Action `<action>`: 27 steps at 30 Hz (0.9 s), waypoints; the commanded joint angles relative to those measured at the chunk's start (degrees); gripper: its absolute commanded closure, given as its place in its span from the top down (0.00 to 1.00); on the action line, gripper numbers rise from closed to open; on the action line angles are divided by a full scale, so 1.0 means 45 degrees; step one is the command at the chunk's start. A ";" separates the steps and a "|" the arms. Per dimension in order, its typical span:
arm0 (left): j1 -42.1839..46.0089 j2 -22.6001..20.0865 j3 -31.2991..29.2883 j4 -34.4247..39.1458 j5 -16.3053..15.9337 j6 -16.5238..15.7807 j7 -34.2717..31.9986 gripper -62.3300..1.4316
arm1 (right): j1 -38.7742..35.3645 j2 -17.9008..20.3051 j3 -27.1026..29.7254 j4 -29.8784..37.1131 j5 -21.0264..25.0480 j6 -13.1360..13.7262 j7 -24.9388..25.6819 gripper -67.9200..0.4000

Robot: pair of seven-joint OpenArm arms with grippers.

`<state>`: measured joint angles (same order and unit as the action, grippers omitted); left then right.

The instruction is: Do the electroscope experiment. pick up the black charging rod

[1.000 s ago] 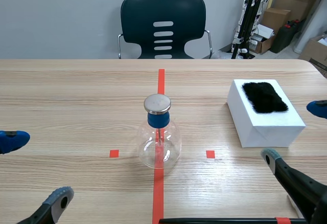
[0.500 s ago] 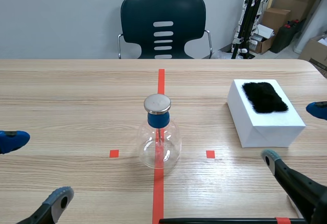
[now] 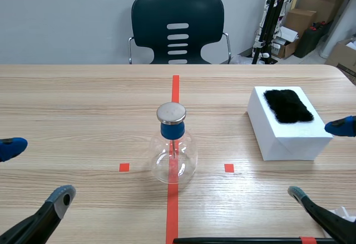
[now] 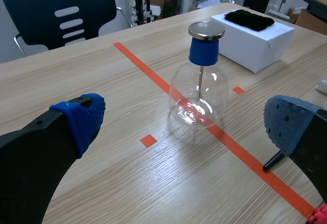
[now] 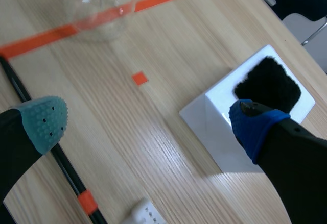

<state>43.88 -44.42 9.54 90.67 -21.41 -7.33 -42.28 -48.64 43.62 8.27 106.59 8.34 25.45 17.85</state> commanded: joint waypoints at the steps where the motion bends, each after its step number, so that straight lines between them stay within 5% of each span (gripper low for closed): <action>1: -0.0457 -0.0005 0.0267 -0.0146 -0.0039 -0.0024 -0.0583 1.00 | -0.0019 0.0826 -0.0364 0.0801 0.0175 -0.0029 -0.0699 1.00; 8: -0.2497 0.0005 0.1564 -0.1953 -0.0053 -0.0029 -0.1433 1.00 | -0.0010 0.4464 -0.1632 0.2574 0.0044 -0.0024 -0.4459 1.00; 16: -0.4299 0.0665 0.2589 -0.3861 -0.0102 -0.0398 -0.1773 1.00 | 0.0053 0.7135 -0.1846 0.2793 0.0238 0.0889 -0.6489 1.00; 24: -0.5387 0.1243 0.2851 -0.5212 -0.0083 -0.1088 -0.2380 1.00 | 0.0053 0.7227 -0.1846 0.2793 -0.0112 0.1039 -0.7597 1.00; 27: -0.5804 0.1433 0.2939 -0.5785 -0.0073 -0.1195 -0.2759 1.00 | 0.0170 0.6722 -0.1846 0.2793 -0.0102 0.1783 -0.8009 1.00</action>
<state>18.06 -38.24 22.68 64.07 -21.47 -12.21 -54.26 -48.58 74.74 -0.47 119.24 7.92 33.28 -18.11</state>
